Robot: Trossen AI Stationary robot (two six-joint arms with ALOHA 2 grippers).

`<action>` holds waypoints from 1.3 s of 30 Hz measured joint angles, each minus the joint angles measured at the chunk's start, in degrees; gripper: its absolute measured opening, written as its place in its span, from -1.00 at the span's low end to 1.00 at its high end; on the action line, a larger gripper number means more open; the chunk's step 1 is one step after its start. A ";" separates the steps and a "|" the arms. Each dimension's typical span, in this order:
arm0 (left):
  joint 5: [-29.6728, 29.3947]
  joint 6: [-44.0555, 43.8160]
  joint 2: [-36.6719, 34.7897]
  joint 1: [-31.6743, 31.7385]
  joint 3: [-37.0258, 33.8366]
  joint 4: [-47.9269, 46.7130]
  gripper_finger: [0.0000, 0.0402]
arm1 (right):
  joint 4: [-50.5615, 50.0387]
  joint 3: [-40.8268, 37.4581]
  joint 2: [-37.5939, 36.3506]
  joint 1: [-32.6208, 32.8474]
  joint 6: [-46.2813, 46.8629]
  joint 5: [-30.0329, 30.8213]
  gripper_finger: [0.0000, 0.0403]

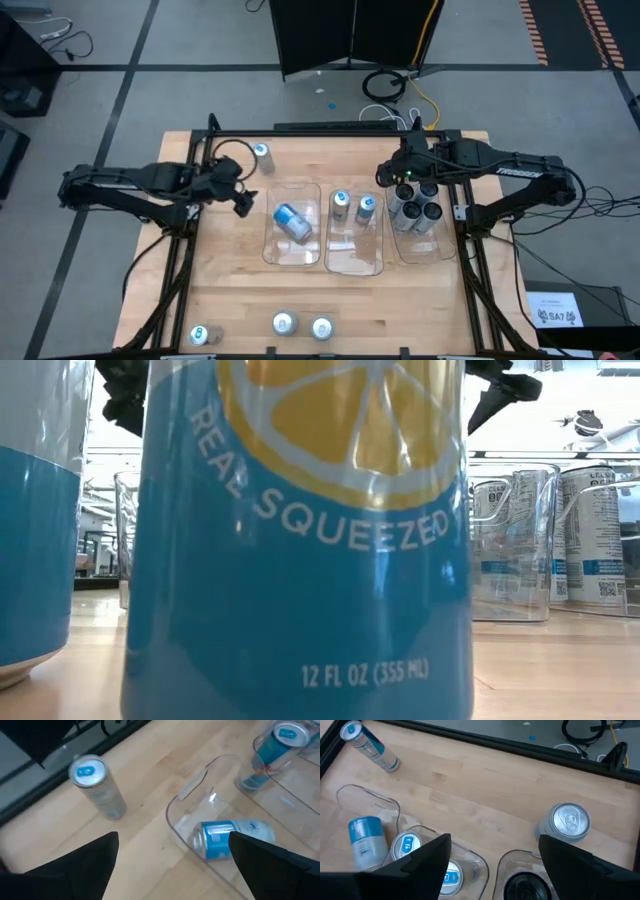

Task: Sort soda cans
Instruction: Move the top blue-white soda can to the top center of the table

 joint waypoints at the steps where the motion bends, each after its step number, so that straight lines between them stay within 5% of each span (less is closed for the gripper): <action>1: 0.00 0.18 -0.93 0.00 0.00 -0.18 0.91 | 0.04 0.00 0.04 -0.21 0.08 -0.16 0.46; 13: 0.84 14.16 -17.30 -0.51 -2.06 3.17 0.91 | 4.15 0.00 0.72 -2.34 -0.83 -3.04 0.46; 22: 17.74 27.32 -31.31 -0.52 -17.33 24.02 0.91 | 5.34 0.00 0.86 -8.13 -3.42 -12.18 0.46; 28: 21.12 27.16 -33.04 -0.50 -25.39 29.34 0.91 | 3.77 0.00 1.83 -15.20 -7.63 -18.19 0.46; 39: 21.03 25.24 -33.08 -0.48 -27.15 29.42 0.91 | -5.80 0.00 6.63 -27.18 -16.28 -22.58 0.46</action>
